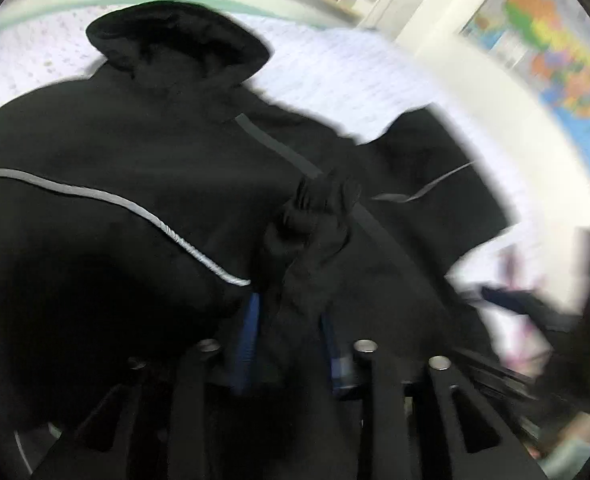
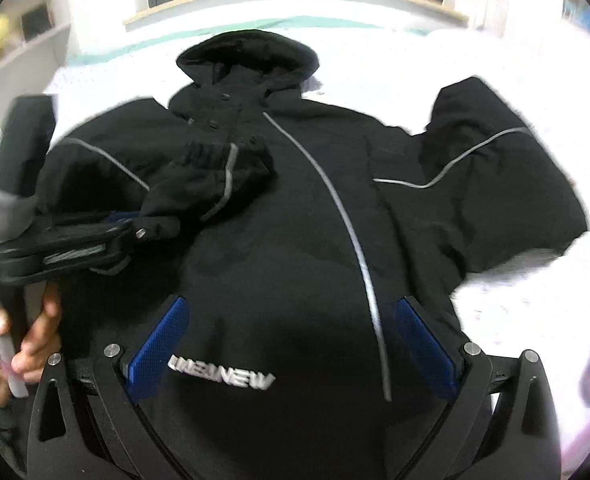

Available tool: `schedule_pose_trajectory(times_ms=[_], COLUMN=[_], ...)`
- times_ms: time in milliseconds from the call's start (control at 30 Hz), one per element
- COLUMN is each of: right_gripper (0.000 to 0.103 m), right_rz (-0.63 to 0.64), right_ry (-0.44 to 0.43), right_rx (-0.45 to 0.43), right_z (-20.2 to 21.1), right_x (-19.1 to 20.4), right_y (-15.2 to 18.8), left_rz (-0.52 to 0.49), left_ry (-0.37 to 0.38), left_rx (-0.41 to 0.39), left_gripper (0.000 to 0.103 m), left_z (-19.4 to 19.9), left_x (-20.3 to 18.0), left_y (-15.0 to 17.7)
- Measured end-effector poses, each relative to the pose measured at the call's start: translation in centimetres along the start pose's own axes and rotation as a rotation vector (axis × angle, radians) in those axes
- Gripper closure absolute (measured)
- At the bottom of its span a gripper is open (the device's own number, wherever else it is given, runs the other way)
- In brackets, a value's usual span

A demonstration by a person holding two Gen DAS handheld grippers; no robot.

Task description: Fold large clothes

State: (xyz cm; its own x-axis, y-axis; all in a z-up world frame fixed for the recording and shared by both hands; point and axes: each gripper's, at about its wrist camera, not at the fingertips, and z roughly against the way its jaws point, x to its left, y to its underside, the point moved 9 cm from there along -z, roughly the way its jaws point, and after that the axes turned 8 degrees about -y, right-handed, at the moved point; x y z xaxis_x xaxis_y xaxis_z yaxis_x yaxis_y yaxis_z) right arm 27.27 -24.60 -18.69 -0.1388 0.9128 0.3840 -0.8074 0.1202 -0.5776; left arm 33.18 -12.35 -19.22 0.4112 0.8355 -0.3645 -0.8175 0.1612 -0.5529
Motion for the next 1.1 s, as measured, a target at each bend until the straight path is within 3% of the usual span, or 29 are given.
schedule_pose_trajectory(times_ms=[33,67,100,133,167,233,267,300,367,433,500,567,633,700,800,900,967,1033,1100], right_gripper=[0.000,0.000,0.000,0.000,0.000,0.000,0.000,0.000,0.003,0.055,0.060,0.062,0.063,0.063,0.062,0.063,0.063,0.057,0.052], right_rz=[-0.034,-0.076,-0.131,-0.202,-0.274,-0.346,-0.369,-0.409,-0.411,-0.341,-0.275,-0.193,-0.121,-0.073,-0.045,-0.063,-0.080,-0.021,-0.002], right_ry=[-0.058,-0.117,-0.184,-0.250,-0.298,-0.311,-0.267,-0.166,-0.162,-0.160,-0.132,-0.041,0.072,0.150,0.220,0.245,0.243,0.285,0.286], right_rx=[0.009,0.024,0.048,0.079,0.105,0.119,0.124,0.138,0.154,0.157,0.084,-0.015,-0.117,-0.154,-0.113,0.005,0.060,0.037,-0.006], right_z=[-0.3,-0.6,-1.2,-2.1,-3.1,-4.7,-5.6,-7.0,-9.0,-9.2,-7.2,-4.0,-0.8,0.8,-0.2,-4.2,-6.3,-5.5,-3.4], right_x=[0.1,0.4,0.5,0.6,0.6,0.6,0.2,-0.8,-0.4,0.8,1.2,0.5,-1.1,-2.8,-5.5,-8.7,-10.0,-9.7,-9.0], right_y=[-0.4,-0.8,-1.2,-1.6,-2.0,-2.4,-2.4,-2.1,-1.9,-2.3,-3.8,-5.8,-7.9,-8.8,-8.3,-5.6,-4.5,-4.9,-5.7], left_rz=[0.023,0.038,0.058,0.064,0.061,0.050,0.045,0.037,0.046,0.085,0.103,0.103,0.086,0.057,0.043,0.031,0.011,0.014,0.026], left_ry=[0.076,0.134,0.205,0.225,0.209,0.082,0.009,-0.087,-0.241,-0.371,-0.392,-0.411,-0.390,-0.355,-0.343,-0.389,-0.401,-0.399,-0.338], left_rx=[-0.023,-0.045,-0.088,-0.131,-0.167,-0.238,-0.263,-0.283,-0.282,-0.261,-0.253,-0.198,-0.151,-0.106,-0.014,0.048,0.036,0.019,-0.028], left_gripper=[0.051,0.031,0.022,0.022,0.022,0.022,0.022,0.022,0.023,0.024,0.024,0.024,0.024,0.024,0.024,0.025,0.025,0.025,0.025], left_z=[2.0,3.5,5.9,7.7,9.8,12.6,13.5,14.1,14.3,13.7,13.1,11.2,10.1,7.5,3.2,-0.2,-0.2,0.7,2.4], left_x=[-0.2,-0.9,-1.3,-1.4,-0.7,1.4,2.3,3.6,5.7,8.2,9.6,10.0,10.0,9.6,9.9,11.1,10.9,10.4,9.2], left_y=[-0.3,-0.5,-0.7,-1.0,-1.7,-1.9,-2.2,-2.3,-2.6,-2.7,-2.8,-2.9,-3.4,-3.1,-1.5,0.3,0.3,-0.1,-0.9])
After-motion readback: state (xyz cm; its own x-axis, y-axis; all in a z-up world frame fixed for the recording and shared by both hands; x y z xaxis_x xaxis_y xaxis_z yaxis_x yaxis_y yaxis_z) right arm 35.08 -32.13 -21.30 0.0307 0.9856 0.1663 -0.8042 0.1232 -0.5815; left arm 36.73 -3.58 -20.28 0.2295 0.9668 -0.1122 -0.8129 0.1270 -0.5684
